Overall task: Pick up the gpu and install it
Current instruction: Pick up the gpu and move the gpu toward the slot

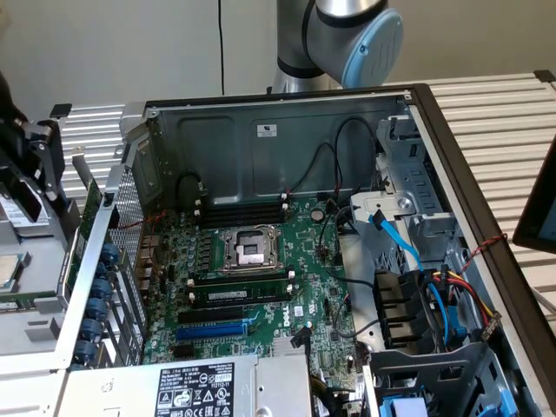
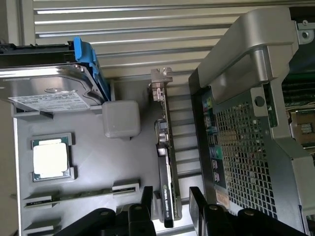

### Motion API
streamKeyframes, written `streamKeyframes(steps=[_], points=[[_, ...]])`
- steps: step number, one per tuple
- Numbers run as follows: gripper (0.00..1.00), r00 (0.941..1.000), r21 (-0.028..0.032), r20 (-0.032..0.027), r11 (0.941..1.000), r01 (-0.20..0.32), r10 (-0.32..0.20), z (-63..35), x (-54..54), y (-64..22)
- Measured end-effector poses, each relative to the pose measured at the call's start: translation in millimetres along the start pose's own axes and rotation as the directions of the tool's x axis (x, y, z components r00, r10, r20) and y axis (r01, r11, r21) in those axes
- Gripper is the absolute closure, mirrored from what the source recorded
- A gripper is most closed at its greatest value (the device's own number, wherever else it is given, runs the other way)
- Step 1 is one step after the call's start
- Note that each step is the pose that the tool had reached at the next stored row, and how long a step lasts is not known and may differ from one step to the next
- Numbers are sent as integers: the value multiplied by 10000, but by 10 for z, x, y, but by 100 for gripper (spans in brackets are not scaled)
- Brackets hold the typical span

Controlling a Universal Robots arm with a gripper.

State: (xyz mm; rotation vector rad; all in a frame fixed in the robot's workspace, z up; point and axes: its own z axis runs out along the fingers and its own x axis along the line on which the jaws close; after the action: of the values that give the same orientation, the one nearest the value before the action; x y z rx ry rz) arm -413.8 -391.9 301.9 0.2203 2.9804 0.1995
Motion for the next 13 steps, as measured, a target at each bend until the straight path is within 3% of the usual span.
streamKeyframes(steps=[13], points=[[57, 10000, 11, 11, 10000, -81, 81, 238, -5, -29]])
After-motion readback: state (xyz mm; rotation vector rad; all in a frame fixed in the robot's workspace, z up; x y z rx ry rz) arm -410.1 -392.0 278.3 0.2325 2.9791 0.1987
